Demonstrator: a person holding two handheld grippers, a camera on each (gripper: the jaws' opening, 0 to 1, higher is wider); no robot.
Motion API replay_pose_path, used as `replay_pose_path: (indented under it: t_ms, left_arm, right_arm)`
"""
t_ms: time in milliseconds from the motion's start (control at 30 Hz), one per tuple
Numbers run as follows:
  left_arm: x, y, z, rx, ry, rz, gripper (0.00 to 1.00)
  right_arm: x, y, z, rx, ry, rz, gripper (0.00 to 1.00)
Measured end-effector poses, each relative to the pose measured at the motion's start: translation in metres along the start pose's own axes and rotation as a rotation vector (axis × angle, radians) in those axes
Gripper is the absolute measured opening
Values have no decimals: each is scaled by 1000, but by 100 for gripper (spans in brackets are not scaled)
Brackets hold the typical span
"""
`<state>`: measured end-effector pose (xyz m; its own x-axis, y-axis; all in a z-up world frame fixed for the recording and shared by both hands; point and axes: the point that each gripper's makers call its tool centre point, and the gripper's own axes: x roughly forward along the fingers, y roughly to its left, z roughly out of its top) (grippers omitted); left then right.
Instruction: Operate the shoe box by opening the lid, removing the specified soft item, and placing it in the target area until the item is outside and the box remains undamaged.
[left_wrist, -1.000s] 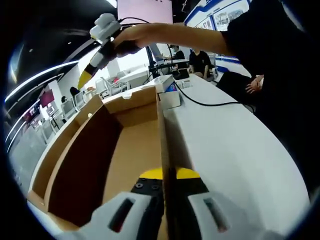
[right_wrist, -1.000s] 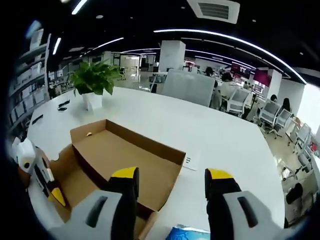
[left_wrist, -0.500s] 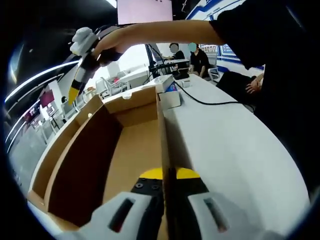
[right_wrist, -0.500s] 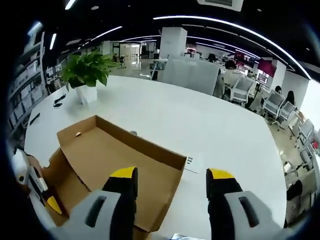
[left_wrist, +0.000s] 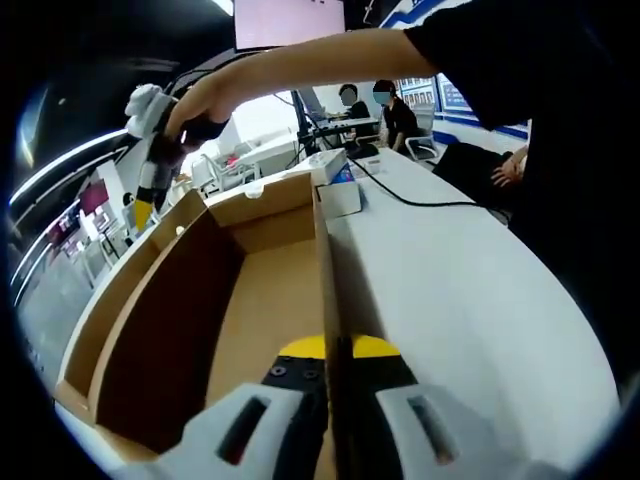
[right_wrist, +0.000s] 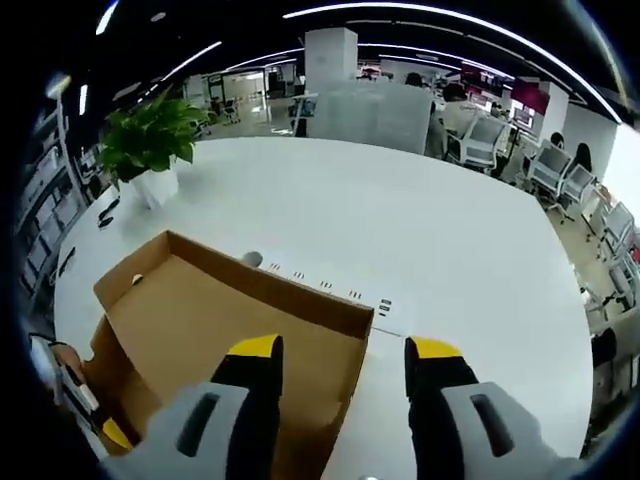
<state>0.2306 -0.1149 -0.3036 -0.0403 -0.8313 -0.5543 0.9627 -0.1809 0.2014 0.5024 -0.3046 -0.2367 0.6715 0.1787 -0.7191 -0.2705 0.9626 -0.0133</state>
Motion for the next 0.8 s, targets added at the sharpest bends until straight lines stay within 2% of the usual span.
replay_pose_path:
  t_ms: [233, 400, 667, 800]
  left_arm:
    - [0, 0, 0, 0, 1, 0, 3]
    - [0, 0, 0, -1, 1, 0, 3]
    - [0, 0, 0, 0, 1, 0, 3]
    - [0, 0, 0, 0, 1, -1, 3]
  right_arm:
    - [9, -1, -8, -26, 50, -45, 52]
    - [18, -9, -12, -5, 88, -56, 48]
    - [12, -16, -17, 0, 122, -90, 49]
    - [11, -14, -21, 1, 127, -84, 49]
